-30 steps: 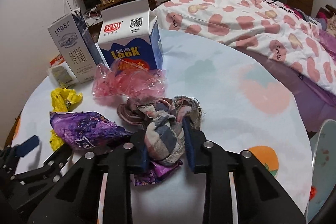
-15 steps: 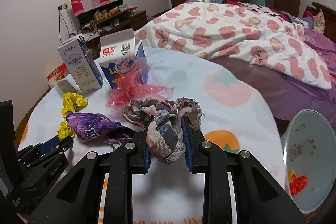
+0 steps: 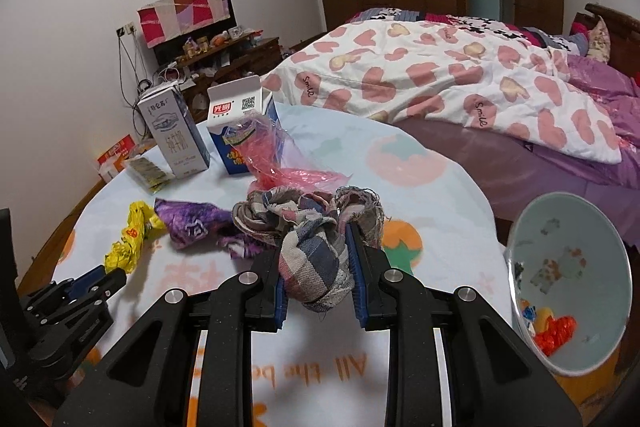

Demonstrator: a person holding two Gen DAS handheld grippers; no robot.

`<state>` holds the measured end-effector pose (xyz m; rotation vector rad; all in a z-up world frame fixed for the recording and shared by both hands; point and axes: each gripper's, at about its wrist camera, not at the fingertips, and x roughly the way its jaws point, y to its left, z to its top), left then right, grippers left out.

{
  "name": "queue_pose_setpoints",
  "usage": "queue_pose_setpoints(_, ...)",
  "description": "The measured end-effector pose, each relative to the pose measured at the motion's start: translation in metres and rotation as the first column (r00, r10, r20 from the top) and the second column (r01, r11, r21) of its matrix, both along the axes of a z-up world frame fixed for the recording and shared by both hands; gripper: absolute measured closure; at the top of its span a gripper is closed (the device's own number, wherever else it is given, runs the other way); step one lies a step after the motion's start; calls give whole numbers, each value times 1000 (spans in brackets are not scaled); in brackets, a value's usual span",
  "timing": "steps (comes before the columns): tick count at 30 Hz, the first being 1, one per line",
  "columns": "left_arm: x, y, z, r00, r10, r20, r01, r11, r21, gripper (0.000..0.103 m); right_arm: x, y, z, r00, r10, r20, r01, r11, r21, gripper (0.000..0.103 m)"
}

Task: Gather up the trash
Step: 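Grasp the checkered cloth rag with right tool while left tool grasps yellow plastic bag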

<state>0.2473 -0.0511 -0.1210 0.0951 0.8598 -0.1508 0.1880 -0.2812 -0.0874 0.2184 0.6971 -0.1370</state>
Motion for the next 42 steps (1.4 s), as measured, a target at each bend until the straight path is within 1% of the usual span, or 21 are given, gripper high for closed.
queue_pose_setpoints(5, -25, 16, -5, 1000, -23, -5, 23, 1000, 4, 77, -19, -4, -6, 1000, -6, -7, 6, 1000, 20, 77)
queue_pose_setpoints(8, -32, 26, -10, 999, -25, -31, 24, 1000, -14, 77, -26, -4, -15, 999, 1, -34, 0, 1000, 31, 77)
queue_pose_setpoints(9, -34, 29, -11, 999, -25, -35, 24, 1000, -15, 73, -29, -3, -19, 999, 7, -45, -6, 999, 37, 77)
queue_pose_setpoints(10, -36, 30, -12, 999, -23, -37, 23, 1000, -13, 64, -32, -2, -22, 999, 13, -53, -11, 999, 41, 77)
queue_pose_setpoints(11, -39, 33, -12, 999, -14, -30, 14, 1000, -7, 58, -34, -1, -25, 998, 19, -60, -17, 999, 43, 77)
queue_pose_setpoints(12, -41, 35, -11, 1000, -10, -24, 10, 1000, -5, 48, -37, 0, -28, 998, 24, -66, -21, 999, 41, 77)
queue_pose_setpoints(13, -42, 37, -11, 1000, -6, -19, 6, 1000, -6, 42, -39, 0, -31, 997, 26, -72, -23, 999, 39, 77)
queue_pose_setpoints(17, -44, 41, -3, 1000, 6, 5, -6, 1000, -27, 29, -45, -3, -41, 995, 25, -100, -19, 998, 59, 75)
queue_pose_setpoints(19, -41, 39, 2, 1000, 16, 26, -16, 1000, -22, 21, -48, -6, -45, 994, 16, -108, -9, 998, 64, 71)
queue_pose_setpoints(20, -37, 38, 4, 999, 21, 30, -20, 1000, -20, 20, -48, -8, -46, 994, 13, -109, -6, 998, 68, 69)
queue_pose_setpoints(21, -33, 36, 5, 999, 23, 30, -22, 1000, -20, 20, -49, -9, -47, 994, 12, -112, -4, 997, 75, 65)
queue_pose_setpoints(23, -23, 32, 3, 999, 33, 24, -33, 999, -20, 20, -49, -11, -48, 993, 15, -118, -4, 996, 86, 65)
queue_pose_setpoints(27, -5, 26, -13, 997, 65, -32, -66, 998, -9, 22, -49, -10, -48, 993, 26, -118, -17, 997, 77, 55)
queue_pose_setpoints(29, -2, 26, -22, 996, 62, -61, -64, 998, -22, 32, -47, -9, -51, 992, 28, -126, -20, 998, 63, 55)
queue_pose_setpoints(30, -1, 26, -27, 995, 56, -80, -59, 998, -31, 43, -46, -9, -52, 991, 32, -132, -24, 998, 64, 55)
queue_pose_setpoints(31, 0, 26, -30, 994, 52, -98, -56, 998, -38, 50, -46, -9, -55, 990, 36, -140, -27, 998, 62, 56)
queue_pose_setpoints(32, 0, 29, -29, 993, 60, -97, -65, 996, -53, 53, -46, -8, -55, 990, 35, -137, -28, 998, 55, 62)
queue_pose_setpoints(33, 1, 32, -29, 994, 60, -95, -67, 995, -70, 62, -46, -6, -56, 990, 38, -137, -32, 998, 46, 68)
queue_pose_setpoints(34, 1, 34, -28, 994, 59, -94, -67, 994, -85, 68, -45, -4, -56, 988, 50, -143, -43, 998, 50, 71)
queue_pose_setpoints(37, -1, 35, -30, 994, 56, -99, -65, 994, -89, 71, -47, -1, -55, 987, 73, -141, -66, 996, 59, 76)
queue_pose_setpoints(42, -19, 29, -19, 998, 38, -59, -42, 997, -64, 72, -58, 8, -38, 990, 108, -88, -104, 993, 50, 76)
